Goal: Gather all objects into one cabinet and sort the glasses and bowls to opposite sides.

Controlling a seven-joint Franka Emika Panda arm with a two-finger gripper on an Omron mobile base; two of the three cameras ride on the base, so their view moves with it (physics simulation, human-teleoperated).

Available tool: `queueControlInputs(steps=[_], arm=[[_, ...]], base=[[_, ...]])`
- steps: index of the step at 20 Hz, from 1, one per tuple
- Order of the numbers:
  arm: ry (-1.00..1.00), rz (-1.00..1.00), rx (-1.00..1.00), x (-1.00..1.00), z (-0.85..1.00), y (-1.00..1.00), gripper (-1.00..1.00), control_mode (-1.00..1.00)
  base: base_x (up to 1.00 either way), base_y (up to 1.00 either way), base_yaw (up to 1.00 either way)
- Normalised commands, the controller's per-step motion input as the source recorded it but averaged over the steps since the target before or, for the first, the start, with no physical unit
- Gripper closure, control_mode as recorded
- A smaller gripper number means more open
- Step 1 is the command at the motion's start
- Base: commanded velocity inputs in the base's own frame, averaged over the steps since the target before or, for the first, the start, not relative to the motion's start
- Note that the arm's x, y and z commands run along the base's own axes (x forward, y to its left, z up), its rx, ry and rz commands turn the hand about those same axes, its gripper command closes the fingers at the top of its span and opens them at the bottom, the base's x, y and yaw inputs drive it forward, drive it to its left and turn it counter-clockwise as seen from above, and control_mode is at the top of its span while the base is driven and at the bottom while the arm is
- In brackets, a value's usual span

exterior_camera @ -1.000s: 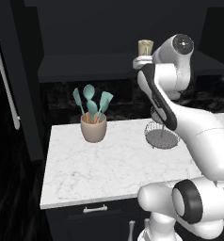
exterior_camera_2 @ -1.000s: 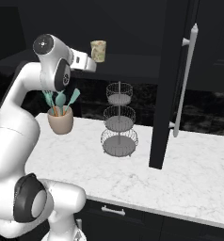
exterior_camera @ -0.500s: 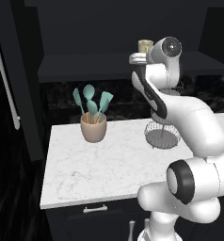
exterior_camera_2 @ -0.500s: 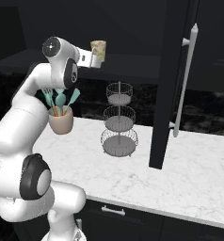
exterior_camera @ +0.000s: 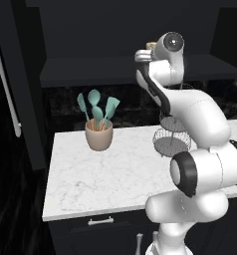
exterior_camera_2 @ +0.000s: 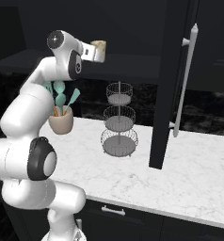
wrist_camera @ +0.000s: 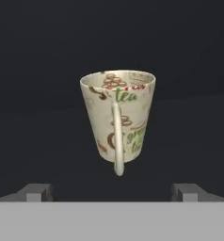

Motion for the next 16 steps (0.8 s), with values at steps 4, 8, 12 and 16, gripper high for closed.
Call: queueControlInputs(steps=[4, 8, 12, 16], arm=[[0.06, -0.02, 0.00, 0.36, 0.02, -0.03, -1.00, -1.00], [0.08, -0.01, 0.00, 0.25, 0.00, -0.01, -1.00, -1.00], [0.05, 0.00, 0.00, 0.31, 0.00, -0.04, -1.00, -1.00], [0.00, 0.00, 0.00, 0.32, 0.00, 0.00, -1.00, -1.00]], base=[[0.00, 0.00, 0.00], [0.00, 0.00, 0.00], [0.00, 0.00, 0.00], [0.00, 0.00, 0.00]])
